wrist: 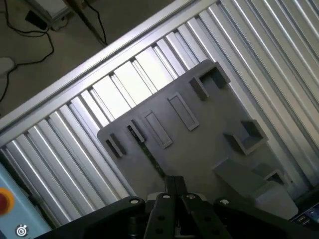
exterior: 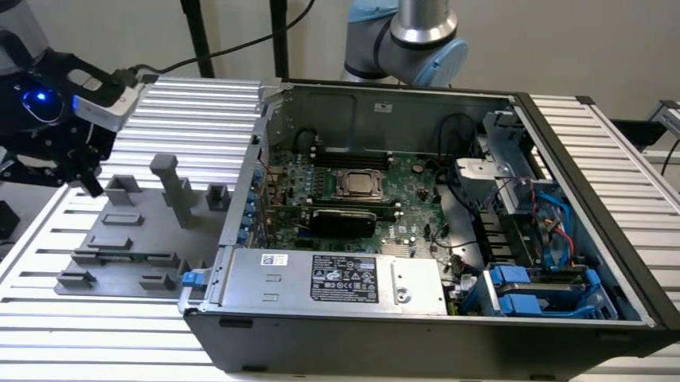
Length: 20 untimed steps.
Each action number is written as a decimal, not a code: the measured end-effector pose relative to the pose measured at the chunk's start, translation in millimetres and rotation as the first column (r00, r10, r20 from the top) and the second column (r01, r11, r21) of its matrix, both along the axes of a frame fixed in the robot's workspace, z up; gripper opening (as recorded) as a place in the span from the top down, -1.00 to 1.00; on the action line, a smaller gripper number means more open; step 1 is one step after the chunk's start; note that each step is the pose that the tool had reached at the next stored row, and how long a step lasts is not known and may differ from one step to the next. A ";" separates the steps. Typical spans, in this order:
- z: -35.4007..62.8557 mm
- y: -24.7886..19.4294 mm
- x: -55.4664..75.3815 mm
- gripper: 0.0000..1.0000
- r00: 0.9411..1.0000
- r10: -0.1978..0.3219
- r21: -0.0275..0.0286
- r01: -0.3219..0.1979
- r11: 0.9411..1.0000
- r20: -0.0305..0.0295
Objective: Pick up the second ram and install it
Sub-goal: 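Pick up the second ram and move it above second insertion slot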
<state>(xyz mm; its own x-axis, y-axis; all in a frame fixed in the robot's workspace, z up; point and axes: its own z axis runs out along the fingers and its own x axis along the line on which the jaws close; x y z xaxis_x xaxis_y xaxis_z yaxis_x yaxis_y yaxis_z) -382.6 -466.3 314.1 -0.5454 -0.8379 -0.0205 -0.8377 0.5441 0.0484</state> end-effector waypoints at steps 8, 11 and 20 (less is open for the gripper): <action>-4.9 0.0 0.0 0.79 0.989 0.145 0.000 -0.145 0.989 0.000; -8.7 0.0 0.1 0.79 0.968 0.251 0.000 -0.251 0.968 0.000; -15.9 0.0 0.0 0.79 0.907 0.422 0.000 -0.422 0.907 0.000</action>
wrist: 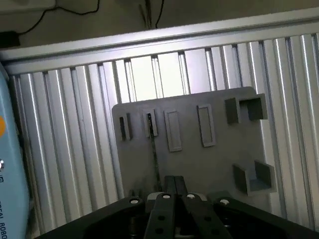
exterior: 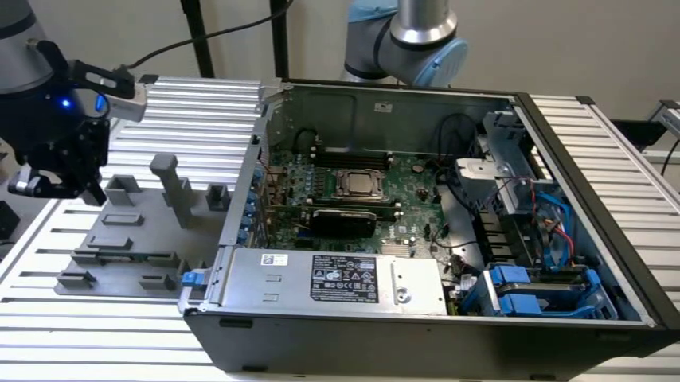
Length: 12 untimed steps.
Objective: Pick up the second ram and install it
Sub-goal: 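Pick up the second ram and move it above second insertion slot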
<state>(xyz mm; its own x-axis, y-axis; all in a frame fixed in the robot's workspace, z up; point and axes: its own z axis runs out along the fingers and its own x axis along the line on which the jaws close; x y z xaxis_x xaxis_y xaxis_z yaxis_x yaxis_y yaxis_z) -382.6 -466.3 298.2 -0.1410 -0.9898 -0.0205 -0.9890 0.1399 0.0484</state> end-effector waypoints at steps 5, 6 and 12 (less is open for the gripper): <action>-3.9 0.0 0.0 0.79 0.996 0.088 0.000 -0.088 0.996 0.000; -4.7 0.0 0.0 0.79 0.995 0.100 0.000 -0.100 0.995 0.000; -10.0 -1.5 0.0 0.79 0.992 0.128 -0.001 -0.128 0.992 0.008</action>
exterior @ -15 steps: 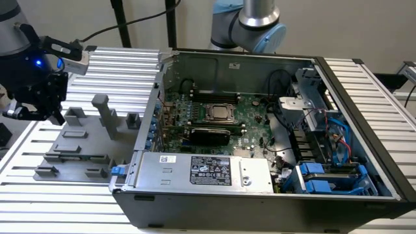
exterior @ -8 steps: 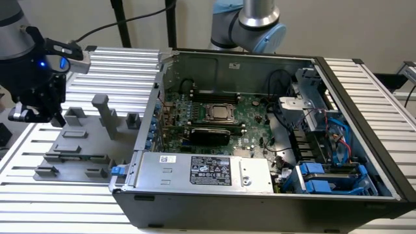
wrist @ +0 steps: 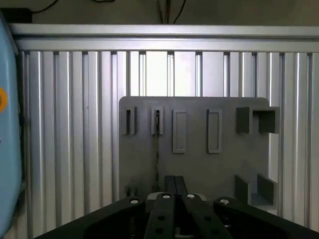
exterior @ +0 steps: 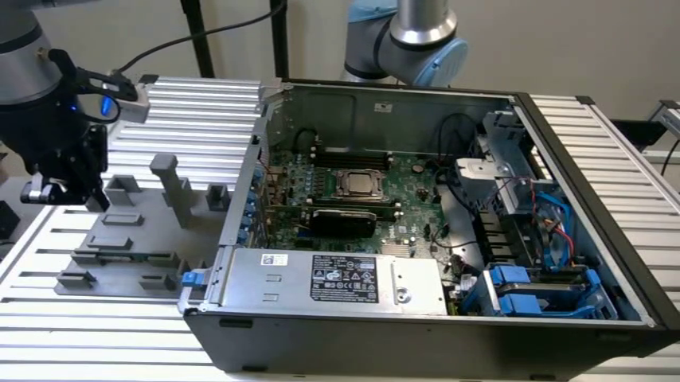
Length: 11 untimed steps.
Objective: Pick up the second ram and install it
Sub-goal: 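Pick up the second ram and move it above second insertion slot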
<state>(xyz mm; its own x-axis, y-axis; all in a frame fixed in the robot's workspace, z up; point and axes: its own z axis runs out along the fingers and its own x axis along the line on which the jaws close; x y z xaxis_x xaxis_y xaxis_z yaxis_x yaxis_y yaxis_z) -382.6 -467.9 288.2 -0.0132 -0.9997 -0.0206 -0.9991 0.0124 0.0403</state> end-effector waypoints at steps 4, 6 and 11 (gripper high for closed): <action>-3.2 -2.8 0.1 0.79 1.000 0.003 0.000 -0.003 1.000 0.014; -4.9 -4.2 0.0 0.79 1.000 0.004 0.000 -0.004 1.000 0.019; -10.6 -6.8 0.0 0.79 1.000 0.007 0.000 -0.007 1.000 0.028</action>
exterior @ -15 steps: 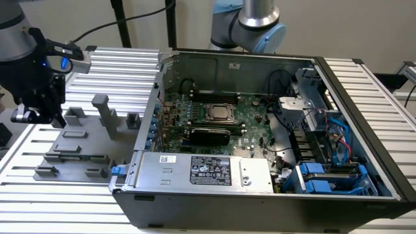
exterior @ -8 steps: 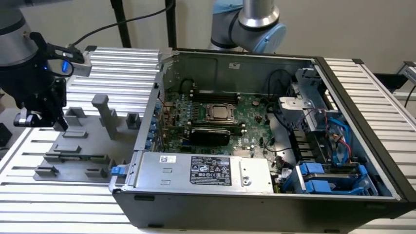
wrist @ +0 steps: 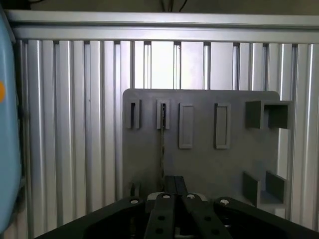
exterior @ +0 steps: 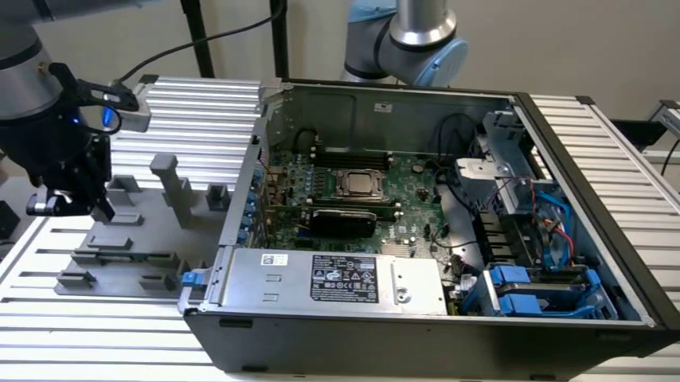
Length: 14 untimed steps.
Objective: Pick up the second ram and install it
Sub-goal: 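Pick up the second ram and move it above second insertion slot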
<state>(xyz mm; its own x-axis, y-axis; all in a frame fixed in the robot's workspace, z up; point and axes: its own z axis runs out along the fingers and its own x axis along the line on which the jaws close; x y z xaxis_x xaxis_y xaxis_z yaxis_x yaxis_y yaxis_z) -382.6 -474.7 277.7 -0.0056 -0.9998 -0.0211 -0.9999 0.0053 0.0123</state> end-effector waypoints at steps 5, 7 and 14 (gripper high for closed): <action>-8.4 -0.8 0.0 0.79 1.000 0.007 0.000 -0.007 1.000 0.001; -12.2 -1.2 0.0 0.65 1.000 0.009 0.000 -0.009 1.000 0.001; -24.9 -2.9 0.0 0.27 1.000 0.016 0.000 -0.016 1.000 0.001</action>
